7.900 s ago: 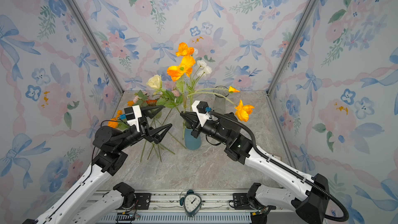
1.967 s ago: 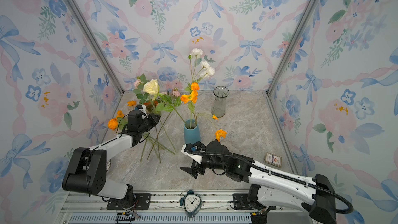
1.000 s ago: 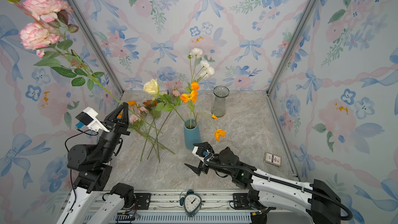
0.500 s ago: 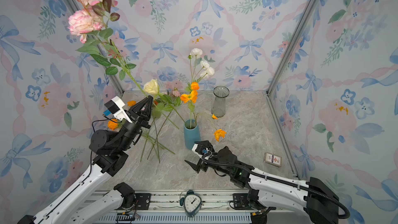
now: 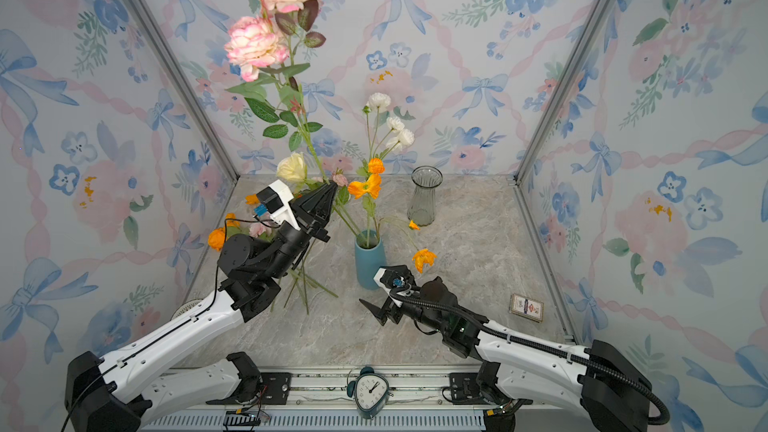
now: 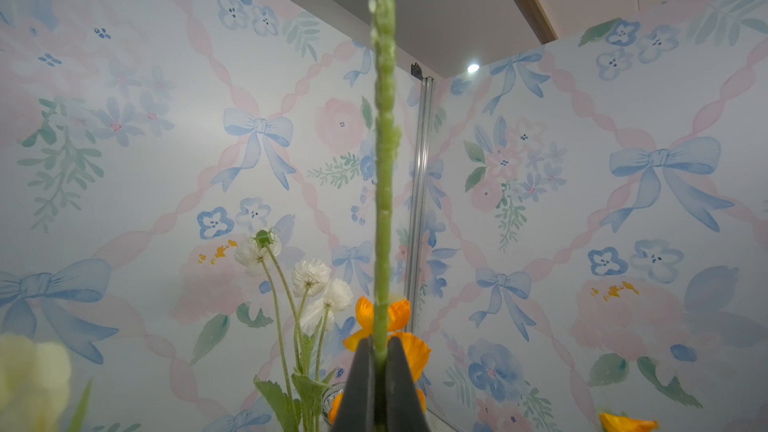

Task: Arrange the flowers into the vase
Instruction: 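Lower the pink carnation stem into the teal vase with the left gripper, then release the carnations and move the left gripper back down to the pile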

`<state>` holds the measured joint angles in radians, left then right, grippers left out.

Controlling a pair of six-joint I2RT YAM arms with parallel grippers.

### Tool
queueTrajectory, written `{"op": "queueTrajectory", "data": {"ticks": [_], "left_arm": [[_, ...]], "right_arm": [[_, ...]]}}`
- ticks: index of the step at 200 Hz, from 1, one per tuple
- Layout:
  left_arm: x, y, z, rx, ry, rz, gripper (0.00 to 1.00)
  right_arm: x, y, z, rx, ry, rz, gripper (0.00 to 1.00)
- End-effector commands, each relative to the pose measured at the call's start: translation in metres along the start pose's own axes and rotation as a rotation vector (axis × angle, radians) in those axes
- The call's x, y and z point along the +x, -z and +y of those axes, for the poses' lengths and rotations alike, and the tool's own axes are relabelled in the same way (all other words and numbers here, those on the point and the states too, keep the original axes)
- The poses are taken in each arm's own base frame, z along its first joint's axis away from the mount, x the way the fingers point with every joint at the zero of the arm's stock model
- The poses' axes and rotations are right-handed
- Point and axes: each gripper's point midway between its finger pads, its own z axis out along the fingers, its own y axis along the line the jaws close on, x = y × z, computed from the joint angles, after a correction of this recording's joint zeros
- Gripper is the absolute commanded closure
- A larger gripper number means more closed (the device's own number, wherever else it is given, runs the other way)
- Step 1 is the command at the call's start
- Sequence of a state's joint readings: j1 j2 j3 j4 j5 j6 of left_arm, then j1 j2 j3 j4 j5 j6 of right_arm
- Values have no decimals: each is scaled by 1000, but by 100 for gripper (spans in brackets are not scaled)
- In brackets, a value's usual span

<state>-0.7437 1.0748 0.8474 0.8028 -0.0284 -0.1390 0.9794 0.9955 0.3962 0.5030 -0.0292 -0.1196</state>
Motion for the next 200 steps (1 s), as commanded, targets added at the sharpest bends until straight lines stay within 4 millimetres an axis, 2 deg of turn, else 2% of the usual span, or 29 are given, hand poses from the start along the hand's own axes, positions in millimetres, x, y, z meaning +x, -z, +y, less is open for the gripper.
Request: {"op": "queueTrajectory", "data": {"ticks": [1,23,57,66,68,72,104,126,164,200], "left_arm": [[3,0,-1,-7,-42,-49,100],[24,0,-2,-13,-51,-29,100],[54,10,-5,-2,-40,7,100],[57,12,-6,-6,-39,10,100],[67,16,-5,-8,-40,33,100],[73,19,-5,-9,-41,45,100],[96,31,-2,-30,-34,96,99],[113,37,0,-34,-41,136,92],[132,43,8,-67,-55,183,88],[145,41,11,-67,-56,215,70]], "right_arm": [[3,-1,-5,14,-24,-8,3],[3,0,-6,17,-24,-11,3],[2,3,-8,25,-21,-19,3],[1,4,-8,26,-22,-23,3],[1,4,-7,25,-22,-22,3],[1,4,-7,25,-23,-22,3],[2,2,-6,18,-27,-20,3],[3,-1,-5,11,-26,-11,3],[4,0,-7,23,-15,-5,3],[5,0,-8,27,-14,0,3]]}}
